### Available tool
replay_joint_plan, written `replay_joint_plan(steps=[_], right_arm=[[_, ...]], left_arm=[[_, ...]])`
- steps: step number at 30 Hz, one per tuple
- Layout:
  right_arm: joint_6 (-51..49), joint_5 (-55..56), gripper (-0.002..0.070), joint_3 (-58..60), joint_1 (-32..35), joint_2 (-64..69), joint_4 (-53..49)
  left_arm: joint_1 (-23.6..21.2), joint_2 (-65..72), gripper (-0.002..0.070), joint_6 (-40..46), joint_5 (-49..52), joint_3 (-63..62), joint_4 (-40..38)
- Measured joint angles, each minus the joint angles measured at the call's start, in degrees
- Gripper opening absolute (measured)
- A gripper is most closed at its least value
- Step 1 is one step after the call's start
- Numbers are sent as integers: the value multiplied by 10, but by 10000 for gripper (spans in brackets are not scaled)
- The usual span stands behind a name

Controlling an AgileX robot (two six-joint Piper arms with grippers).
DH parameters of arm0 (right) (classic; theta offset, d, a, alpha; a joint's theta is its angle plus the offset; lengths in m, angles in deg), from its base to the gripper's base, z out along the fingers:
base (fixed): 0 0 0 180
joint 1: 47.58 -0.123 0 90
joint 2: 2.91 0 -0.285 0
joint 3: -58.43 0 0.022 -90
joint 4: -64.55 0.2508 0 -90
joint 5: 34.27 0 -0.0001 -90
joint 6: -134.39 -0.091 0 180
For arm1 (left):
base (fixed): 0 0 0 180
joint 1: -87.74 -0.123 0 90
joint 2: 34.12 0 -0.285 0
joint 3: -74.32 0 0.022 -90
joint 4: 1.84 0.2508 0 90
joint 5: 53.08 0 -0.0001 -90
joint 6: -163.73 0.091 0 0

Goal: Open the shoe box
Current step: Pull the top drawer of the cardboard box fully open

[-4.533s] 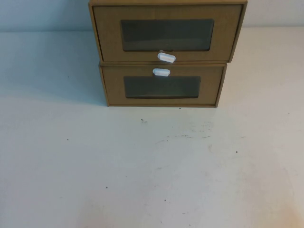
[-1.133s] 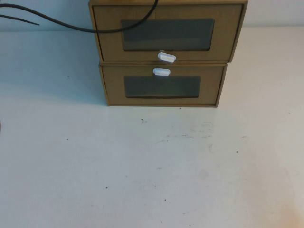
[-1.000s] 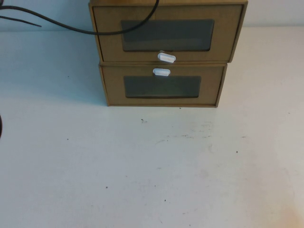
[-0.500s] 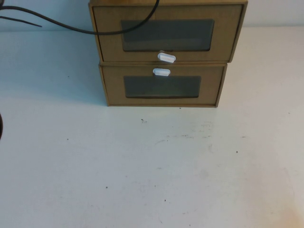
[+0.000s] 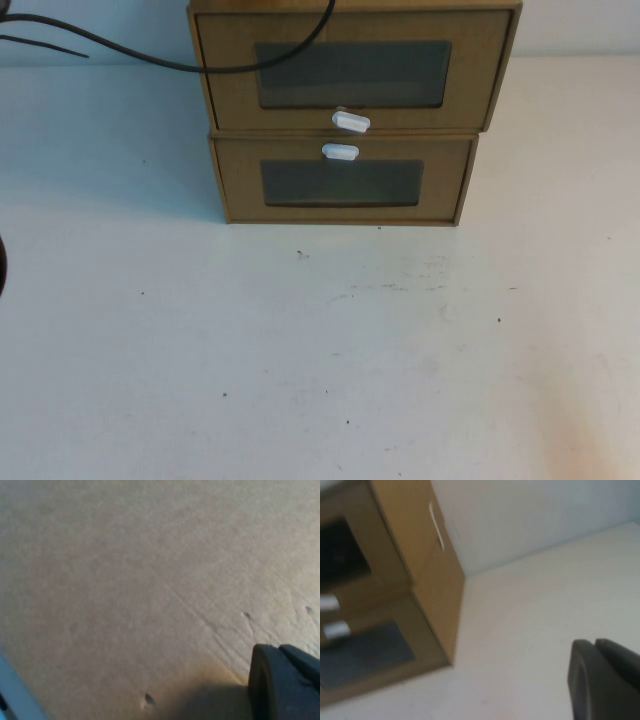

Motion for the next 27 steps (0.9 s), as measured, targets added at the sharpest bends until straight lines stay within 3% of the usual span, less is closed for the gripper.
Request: replay_joint_plan(steps=[4,7,16,23,27], right_arm=[[0,52,-13,0,0,0,153],[0,64,-13,0,0,0,193],[13,-86,-13,-47,0,12,180],[107,-264,-13,-201,1,159,180],[157,-300,-13,-260,-5,228,175]], left_arm=[[0,0,-5,0,0,0,-1],[0,0,-5,0,0,0,-1],[0,1,-5,1,0,0,-2],[0,1,-5,1,0,0,-2],[0,1,-5,0,2,0,-2]])
